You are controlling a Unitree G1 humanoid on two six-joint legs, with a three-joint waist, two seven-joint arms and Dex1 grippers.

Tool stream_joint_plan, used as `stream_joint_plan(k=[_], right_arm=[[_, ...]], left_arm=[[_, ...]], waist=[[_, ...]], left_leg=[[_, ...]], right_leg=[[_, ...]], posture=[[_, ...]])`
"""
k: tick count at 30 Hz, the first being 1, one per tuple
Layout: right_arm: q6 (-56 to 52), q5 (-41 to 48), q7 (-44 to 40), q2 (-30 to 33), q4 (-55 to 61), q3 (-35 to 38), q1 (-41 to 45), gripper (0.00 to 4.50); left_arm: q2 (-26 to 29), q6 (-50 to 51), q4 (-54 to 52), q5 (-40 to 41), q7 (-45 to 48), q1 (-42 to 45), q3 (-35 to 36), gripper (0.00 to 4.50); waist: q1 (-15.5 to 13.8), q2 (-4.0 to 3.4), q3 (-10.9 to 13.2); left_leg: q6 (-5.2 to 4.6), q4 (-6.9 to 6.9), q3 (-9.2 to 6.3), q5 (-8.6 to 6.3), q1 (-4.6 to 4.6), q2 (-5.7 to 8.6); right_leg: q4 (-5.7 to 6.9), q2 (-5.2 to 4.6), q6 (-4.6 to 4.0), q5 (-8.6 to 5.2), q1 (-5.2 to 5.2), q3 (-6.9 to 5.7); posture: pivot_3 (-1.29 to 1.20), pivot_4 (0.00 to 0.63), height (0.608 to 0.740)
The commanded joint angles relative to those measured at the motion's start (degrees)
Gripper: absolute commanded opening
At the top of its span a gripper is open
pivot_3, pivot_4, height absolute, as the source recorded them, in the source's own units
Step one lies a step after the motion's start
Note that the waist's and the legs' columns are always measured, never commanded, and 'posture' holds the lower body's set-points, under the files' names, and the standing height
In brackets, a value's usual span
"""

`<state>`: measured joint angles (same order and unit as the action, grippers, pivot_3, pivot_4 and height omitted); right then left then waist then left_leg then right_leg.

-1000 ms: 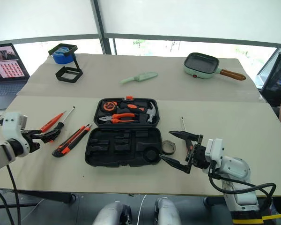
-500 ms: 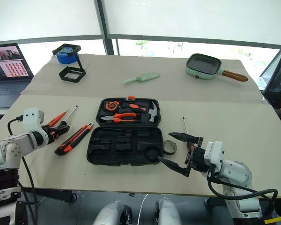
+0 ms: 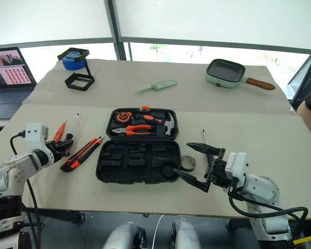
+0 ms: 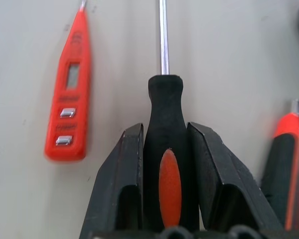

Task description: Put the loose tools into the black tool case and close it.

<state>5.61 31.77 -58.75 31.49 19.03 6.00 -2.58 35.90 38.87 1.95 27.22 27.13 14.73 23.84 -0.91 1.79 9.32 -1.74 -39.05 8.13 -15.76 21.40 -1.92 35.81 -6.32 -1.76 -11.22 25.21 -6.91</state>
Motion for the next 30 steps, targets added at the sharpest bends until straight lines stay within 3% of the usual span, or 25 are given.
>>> stream_joint_plan(k=[1, 3, 7, 10, 11, 15, 22, 30], right_arm=[[-0.01, 1.72, 0.63, 1.28, 2.33, 3.33, 0.91, 4.5], [-0.39, 2.27, 0.78, 1.9, 2.57, 4.16, 1.17, 4.5], [-2.29, 4.31, -2.88, 7.01, 2.11, 7.2, 1.27, 4.5], [-3.2, 4.86, -5.84, 10.56, -1.18, 8.77, 2.92, 4.5], [-3.93, 5.31, -6.52, 11.54, -1.99, 9.15, 3.52, 4.5], [-6.58, 6.52, -9.46, 14.25, -1.79, 8.96, 4.05, 4.5], [-8.2, 5.69, -8.37, 13.04, -0.64, 7.3, 5.82, 4.5], [-7.84, 3.81, -7.89, 11.66, 0.21, 5.98, 4.22, 4.5]], left_arm=[[2.52, -12.64, -5.56, 0.87, 10.53, 1.24, -0.18, 0.87], [3.29, -16.55, -6.07, 0.37, 15.13, 1.88, -2.48, 0.87], [10.06, -25.97, -7.59, -5.84, 34.09, 5.16, -17.76, 0.87], [12.31, -32.81, -4.69, -14.21, 39.3, 10.28, -27.3, 0.87], [12.17, -33.64, -3.8, -15.96, 40.24, 12.26, -29.63, 0.87], [9.35, -34.03, 0.4, -22.18, 42.03, 19.91, -37.45, 0.87], [6.82, -36.73, 8.54, -27.64, 41.9, 23.97, -40.96, 0.87], [4.37, -35.27, 10.88, -30.71, 39.41, 24.32, -41.56, 0.87]], waist=[[-0.14, 0.02, 0.01], [-0.44, 0.01, 0.01], [-0.94, -0.02, 0.02], [-1.19, -0.02, 0.02], [-1.19, -0.03, 0.03], [-1.19, -0.04, 0.04], [-0.58, -0.05, 0.04], [-0.74, -0.06, 0.05]], left_leg=[[0.0, 0.0, 0.0, 0.0, 0.0, 0.0], [-0.02, -0.01, 0.01, -0.02, 0.03, 0.03], [-0.18, -0.08, 0.03, -0.1, 0.12, 0.09], [-0.46, -0.1, 0.15, -0.18, 0.1, 0.1], [-0.91, -0.12, 0.16, -0.15, 0.13, 0.1], [-1.23, -0.13, 0.16, -0.16, 0.23, 0.02], [-1.35, -0.78, 0.06, -0.23, 0.61, -0.16], [-1.63, -1.05, 0.05, -0.4, 0.73, -0.11]], right_leg=[[-0.02, -0.01, 0.0, 0.0, -0.01, 0.0], [-0.05, -0.05, 0.0, 0.0, -0.02, -0.03], [-0.11, 0.06, 0.02, -0.01, -0.02, -0.12], [-0.14, 0.24, 0.02, -0.01, -0.02, -0.11], [-0.18, 0.27, 0.03, -0.02, -0.01, -0.12], [-0.29, 0.48, 0.04, -0.01, 0.04, -0.07], [-0.17, 0.78, 0.04, -0.01, 0.13, -0.11], [-0.11, 0.59, 0.14, 0.04, 0.12, -0.1]], posture=[[0.0, 0.15, 0.74], [0.0, 0.15, 0.74], [0.0, 0.15, 0.74], [0.0, 0.15, 0.74], [0.0, 0.15, 0.74], [0.0, 0.15, 0.74], [0.0, 0.15, 0.74], [0.0, 0.15, 0.74]])
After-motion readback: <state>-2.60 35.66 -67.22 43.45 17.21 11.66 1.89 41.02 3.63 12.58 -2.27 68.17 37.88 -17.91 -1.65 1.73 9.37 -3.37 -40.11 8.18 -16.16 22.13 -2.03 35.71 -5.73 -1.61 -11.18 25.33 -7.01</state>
